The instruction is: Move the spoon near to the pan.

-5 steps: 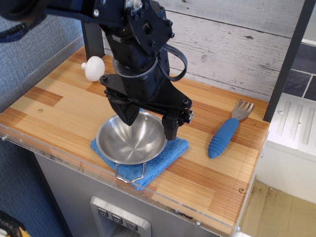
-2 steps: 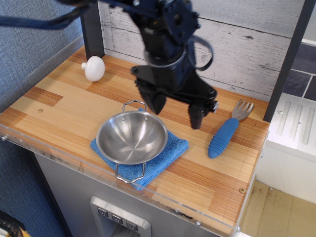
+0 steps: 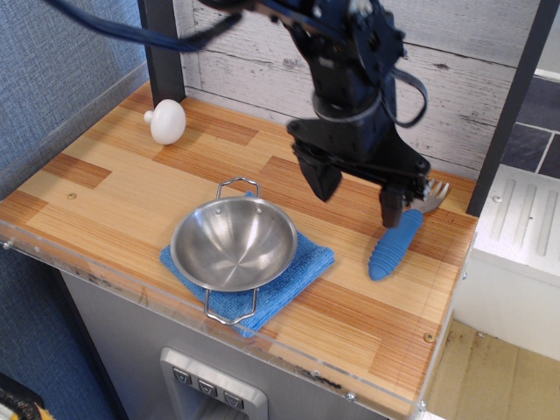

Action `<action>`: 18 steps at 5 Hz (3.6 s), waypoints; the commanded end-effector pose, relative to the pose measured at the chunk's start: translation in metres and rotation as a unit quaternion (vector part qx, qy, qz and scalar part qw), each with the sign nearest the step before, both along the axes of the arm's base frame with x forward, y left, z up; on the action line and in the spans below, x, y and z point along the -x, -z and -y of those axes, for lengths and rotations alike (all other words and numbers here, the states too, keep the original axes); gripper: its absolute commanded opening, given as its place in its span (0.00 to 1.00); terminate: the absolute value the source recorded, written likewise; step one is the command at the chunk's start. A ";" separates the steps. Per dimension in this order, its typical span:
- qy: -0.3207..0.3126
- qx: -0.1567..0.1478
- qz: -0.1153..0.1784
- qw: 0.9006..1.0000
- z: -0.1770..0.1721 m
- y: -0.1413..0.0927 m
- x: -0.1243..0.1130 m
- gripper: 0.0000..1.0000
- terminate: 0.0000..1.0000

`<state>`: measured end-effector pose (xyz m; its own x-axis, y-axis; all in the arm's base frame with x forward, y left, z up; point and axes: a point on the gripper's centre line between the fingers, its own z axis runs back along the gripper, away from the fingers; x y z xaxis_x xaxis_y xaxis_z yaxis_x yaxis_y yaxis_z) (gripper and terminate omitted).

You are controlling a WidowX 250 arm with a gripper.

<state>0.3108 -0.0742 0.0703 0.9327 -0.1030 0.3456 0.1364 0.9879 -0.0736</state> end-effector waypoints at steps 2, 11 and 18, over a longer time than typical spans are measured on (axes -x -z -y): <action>0.006 -0.004 0.008 1.000 0.028 0.033 -0.033 1.00 0.00; -0.044 -0.013 0.047 0.998 0.019 -0.031 -0.005 0.00 0.00; -0.372 -0.013 0.016 0.928 -0.149 -0.057 0.093 0.00 0.00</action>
